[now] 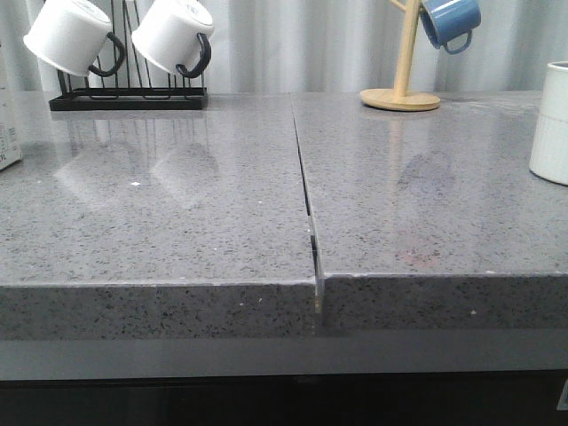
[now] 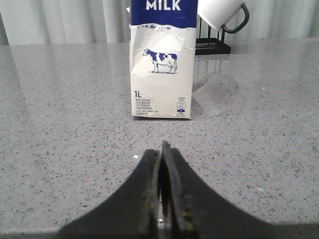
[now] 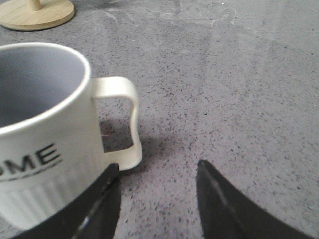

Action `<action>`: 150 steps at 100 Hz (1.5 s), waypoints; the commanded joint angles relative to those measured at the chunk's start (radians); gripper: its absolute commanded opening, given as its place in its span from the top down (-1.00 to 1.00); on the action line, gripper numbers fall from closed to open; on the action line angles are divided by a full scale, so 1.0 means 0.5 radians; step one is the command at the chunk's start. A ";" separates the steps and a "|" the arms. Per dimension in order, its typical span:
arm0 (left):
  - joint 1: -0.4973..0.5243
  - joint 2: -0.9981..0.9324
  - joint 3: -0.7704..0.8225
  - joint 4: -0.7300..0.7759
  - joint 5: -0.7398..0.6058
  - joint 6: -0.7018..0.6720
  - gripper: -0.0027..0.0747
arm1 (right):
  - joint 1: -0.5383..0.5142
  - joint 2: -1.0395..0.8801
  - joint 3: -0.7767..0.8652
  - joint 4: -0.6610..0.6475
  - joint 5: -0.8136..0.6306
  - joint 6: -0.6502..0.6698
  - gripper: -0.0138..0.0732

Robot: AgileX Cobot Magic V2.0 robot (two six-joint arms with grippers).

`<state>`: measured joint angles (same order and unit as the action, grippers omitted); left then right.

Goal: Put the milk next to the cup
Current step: 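Grasp the HOME mug by its cream handle with the right gripper, then carry the mug toward the table center and set it down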

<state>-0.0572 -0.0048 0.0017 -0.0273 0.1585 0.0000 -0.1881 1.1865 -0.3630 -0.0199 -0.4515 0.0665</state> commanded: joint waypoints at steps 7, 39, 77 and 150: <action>0.003 -0.063 0.083 -0.005 -0.163 -0.019 0.99 | -0.009 0.173 -0.109 -0.010 -0.394 -0.013 -0.17; 0.003 -0.063 0.083 -0.005 -0.163 -0.019 0.99 | 0.014 0.470 -0.323 -0.024 -0.422 -0.013 -0.15; 0.003 -0.063 0.083 -0.005 -0.163 -0.019 0.99 | 0.042 0.507 -0.362 -0.026 -0.435 -0.013 0.83; 0.003 -0.063 0.083 -0.005 -0.163 -0.019 0.99 | 1.127 0.705 -0.835 -0.024 -0.236 -0.015 0.83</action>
<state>-0.0572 -0.0048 0.0017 -0.0273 0.1585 0.0000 0.3395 1.5150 -0.7118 -0.0282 -0.4978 0.0647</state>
